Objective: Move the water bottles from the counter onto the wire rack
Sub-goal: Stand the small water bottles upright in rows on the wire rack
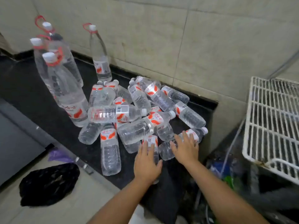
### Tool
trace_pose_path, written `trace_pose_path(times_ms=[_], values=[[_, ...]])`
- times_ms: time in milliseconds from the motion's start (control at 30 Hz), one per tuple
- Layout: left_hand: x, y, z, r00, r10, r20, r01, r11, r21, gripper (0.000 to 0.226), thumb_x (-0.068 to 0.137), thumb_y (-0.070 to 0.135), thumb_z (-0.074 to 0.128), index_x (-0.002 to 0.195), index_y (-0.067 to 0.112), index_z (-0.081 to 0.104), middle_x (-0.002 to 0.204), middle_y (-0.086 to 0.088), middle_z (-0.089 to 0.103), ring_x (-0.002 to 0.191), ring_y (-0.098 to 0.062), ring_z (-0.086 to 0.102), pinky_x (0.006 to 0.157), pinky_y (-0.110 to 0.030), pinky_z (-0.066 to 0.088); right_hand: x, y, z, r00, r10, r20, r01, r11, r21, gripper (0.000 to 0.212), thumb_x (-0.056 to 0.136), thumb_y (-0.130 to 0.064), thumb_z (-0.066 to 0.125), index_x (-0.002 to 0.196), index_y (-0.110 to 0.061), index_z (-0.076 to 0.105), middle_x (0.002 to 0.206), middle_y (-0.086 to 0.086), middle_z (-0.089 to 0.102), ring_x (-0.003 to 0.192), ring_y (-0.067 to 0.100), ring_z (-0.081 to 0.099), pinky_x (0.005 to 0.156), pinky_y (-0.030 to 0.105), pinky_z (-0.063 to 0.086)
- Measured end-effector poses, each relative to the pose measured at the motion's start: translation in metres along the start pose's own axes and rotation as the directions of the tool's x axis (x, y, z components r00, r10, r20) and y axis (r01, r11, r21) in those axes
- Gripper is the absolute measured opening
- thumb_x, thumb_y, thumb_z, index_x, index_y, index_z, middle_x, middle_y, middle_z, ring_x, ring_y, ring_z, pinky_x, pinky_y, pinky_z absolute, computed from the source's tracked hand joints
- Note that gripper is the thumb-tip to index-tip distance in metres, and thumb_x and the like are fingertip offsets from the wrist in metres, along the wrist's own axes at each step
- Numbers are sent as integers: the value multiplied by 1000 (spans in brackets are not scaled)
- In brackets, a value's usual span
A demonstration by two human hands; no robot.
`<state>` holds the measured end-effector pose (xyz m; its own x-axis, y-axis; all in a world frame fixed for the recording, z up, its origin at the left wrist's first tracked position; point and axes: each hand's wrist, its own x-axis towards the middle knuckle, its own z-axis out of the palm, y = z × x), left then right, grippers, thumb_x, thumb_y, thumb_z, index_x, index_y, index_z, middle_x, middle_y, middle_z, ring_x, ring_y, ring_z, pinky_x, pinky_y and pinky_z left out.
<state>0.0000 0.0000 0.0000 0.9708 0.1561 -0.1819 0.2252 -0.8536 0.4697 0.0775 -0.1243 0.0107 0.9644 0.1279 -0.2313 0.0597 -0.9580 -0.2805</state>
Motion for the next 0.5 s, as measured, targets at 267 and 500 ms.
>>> trace_pose_path(times_ms=[267,500], values=[[0,-18,0,993,88,79,-88,996,-11,69,94,32,39,146,14,-2,154,-8,-17,143,-24,-16,116,-30,-3,-1,6,17,992,24,-125,-1,984,176,36,91,-35,48,116,-11,57,147,6,33,142,32,5,113,52,14],[-50,-44,-9,962,165,218,-172,985,11,71,90,27,49,146,16,7,155,-5,-9,144,-28,-5,116,-33,13,-63,23,34,982,-151,-111,169,970,173,36,65,-40,45,71,-7,61,107,16,65,115,45,52,84,62,44]])
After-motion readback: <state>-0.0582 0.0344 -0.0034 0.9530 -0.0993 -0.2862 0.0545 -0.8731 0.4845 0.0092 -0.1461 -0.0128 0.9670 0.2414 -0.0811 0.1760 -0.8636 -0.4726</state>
